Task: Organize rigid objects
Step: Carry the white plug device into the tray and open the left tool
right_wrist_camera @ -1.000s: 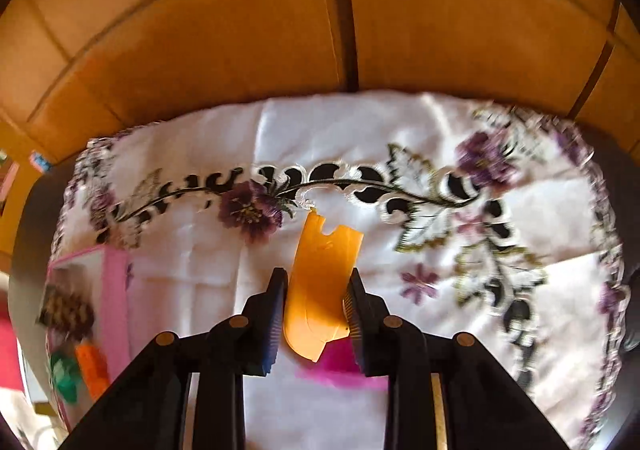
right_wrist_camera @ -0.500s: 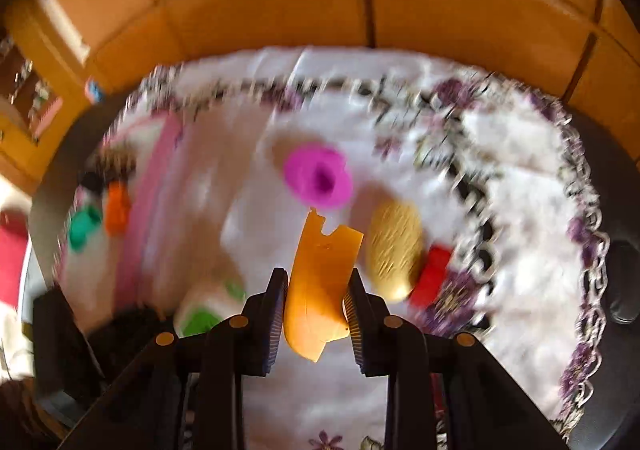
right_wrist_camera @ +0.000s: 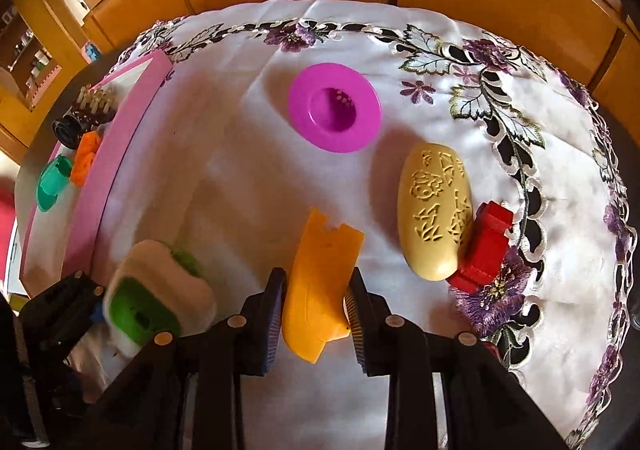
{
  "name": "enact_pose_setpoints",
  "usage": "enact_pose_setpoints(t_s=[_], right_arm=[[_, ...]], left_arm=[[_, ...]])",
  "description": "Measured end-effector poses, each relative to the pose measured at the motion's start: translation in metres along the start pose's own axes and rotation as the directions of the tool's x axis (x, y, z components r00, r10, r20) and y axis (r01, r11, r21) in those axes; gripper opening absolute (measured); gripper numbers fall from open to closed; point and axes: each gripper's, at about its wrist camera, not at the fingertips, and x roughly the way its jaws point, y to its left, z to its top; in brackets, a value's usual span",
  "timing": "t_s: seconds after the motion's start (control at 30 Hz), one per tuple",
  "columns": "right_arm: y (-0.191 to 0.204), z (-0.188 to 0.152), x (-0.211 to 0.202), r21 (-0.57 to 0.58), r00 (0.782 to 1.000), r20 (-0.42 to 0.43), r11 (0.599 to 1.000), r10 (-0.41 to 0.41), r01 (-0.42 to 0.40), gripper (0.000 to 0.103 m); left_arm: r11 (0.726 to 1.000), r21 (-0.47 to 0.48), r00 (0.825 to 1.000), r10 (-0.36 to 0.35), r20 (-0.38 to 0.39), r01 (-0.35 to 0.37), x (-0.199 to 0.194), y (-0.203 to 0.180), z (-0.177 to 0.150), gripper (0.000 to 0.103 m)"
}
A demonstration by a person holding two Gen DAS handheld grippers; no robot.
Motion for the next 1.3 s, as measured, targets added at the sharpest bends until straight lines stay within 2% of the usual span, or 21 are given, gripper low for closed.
enact_pose_setpoints(t_s=[0.23, 0.37, 0.47, 0.6, 0.73, 0.8, 0.97, 1.17, 1.3], right_arm=[[0.003, -0.002, 0.001, -0.026, 1.000, 0.011, 0.999, -0.019, 0.019, 0.030], [0.007, -0.004, -0.001, -0.050, 0.999, 0.020, 0.998, -0.039, 0.040, 0.030], [0.007, -0.005, -0.001, -0.054, 0.999, 0.022, 0.998, -0.043, 0.045, 0.030], [0.007, -0.003, -0.001, -0.058, 0.999, 0.022, 0.997, -0.046, 0.047, 0.029], [0.008, -0.003, -0.001, -0.064, 0.998, 0.023, 0.997, -0.051, 0.052, 0.029], [0.008, -0.003, -0.002, -0.065, 0.998, 0.022, 0.997, -0.051, 0.052, 0.029], [0.009, -0.003, -0.002, -0.068, 0.998, 0.022, 0.996, -0.054, 0.055, 0.029], [0.008, -0.002, -0.002, -0.067, 0.998, 0.021, 0.996, -0.054, 0.056, 0.030], [0.008, -0.002, -0.002, -0.069, 0.998, 0.021, 0.996, -0.056, 0.057, 0.030]], left_arm=[[0.999, -0.036, 0.999, -0.020, 0.050, 0.022, -0.040, 0.004, 0.009, 0.049], [0.997, -0.078, 0.994, -0.001, 0.106, 0.009, -0.073, 0.016, 0.019, 0.049], [0.987, -0.157, 0.991, 0.040, 0.130, -0.019, -0.096, 0.042, 0.026, 0.049], [0.951, -0.303, 0.991, 0.097, 0.093, -0.064, -0.111, 0.091, 0.029, 0.049], [0.912, -0.387, 0.989, 0.144, -0.010, -0.137, -0.104, 0.132, 0.020, 0.049], [0.884, -0.440, 0.987, 0.139, -0.076, -0.159, -0.095, 0.151, 0.012, 0.049], [0.847, -0.495, 0.976, 0.121, -0.179, -0.196, -0.068, 0.175, 0.003, 0.049], [0.861, -0.448, 0.968, 0.177, -0.179, -0.241, -0.042, 0.180, 0.033, 0.049], [0.863, -0.442, 0.968, 0.191, -0.162, -0.244, -0.029, 0.182, 0.048, 0.049]])
